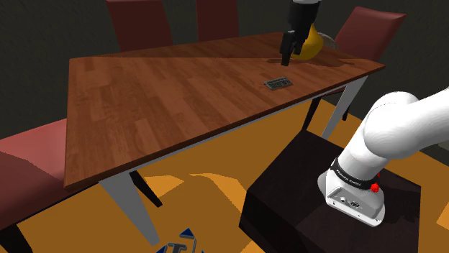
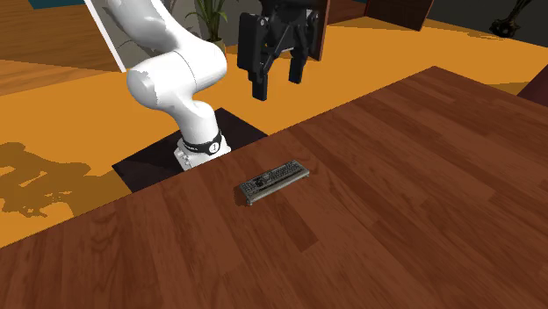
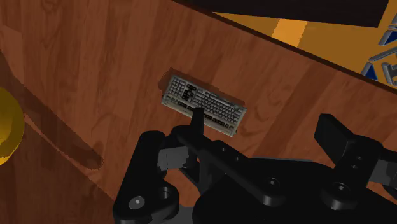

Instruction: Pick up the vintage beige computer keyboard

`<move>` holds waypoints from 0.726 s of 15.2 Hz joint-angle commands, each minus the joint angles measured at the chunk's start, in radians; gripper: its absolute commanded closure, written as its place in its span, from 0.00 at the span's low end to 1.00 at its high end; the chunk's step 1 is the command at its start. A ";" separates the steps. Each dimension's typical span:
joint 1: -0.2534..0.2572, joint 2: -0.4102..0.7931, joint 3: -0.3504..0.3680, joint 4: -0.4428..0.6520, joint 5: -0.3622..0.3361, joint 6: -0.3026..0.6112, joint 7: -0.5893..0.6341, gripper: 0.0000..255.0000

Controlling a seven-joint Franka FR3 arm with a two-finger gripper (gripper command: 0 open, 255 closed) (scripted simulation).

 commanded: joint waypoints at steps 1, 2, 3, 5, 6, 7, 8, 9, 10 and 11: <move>0.000 0.000 0.000 0.000 0.000 0.000 0.000 0.00; 0.026 -0.009 -0.056 -0.026 -0.013 0.027 -0.130 0.00; 0.057 -0.011 -0.116 -0.047 -0.029 0.052 -0.258 0.00; 0.116 0.006 -0.235 -0.068 -0.056 0.098 -0.517 0.00; 0.147 0.024 -0.294 -0.070 -0.067 0.118 -0.646 0.00; 0.180 0.048 -0.353 -0.066 -0.076 0.136 -0.776 0.00; 0.215 0.078 -0.411 -0.057 -0.081 0.153 -0.906 0.00; 0.252 0.112 -0.468 -0.044 -0.083 0.167 -1.037 0.00; 0.293 0.151 -0.524 -0.026 -0.081 0.180 -1.167 0.00; 0.310 0.168 -0.547 -0.018 -0.079 0.184 -1.220 0.00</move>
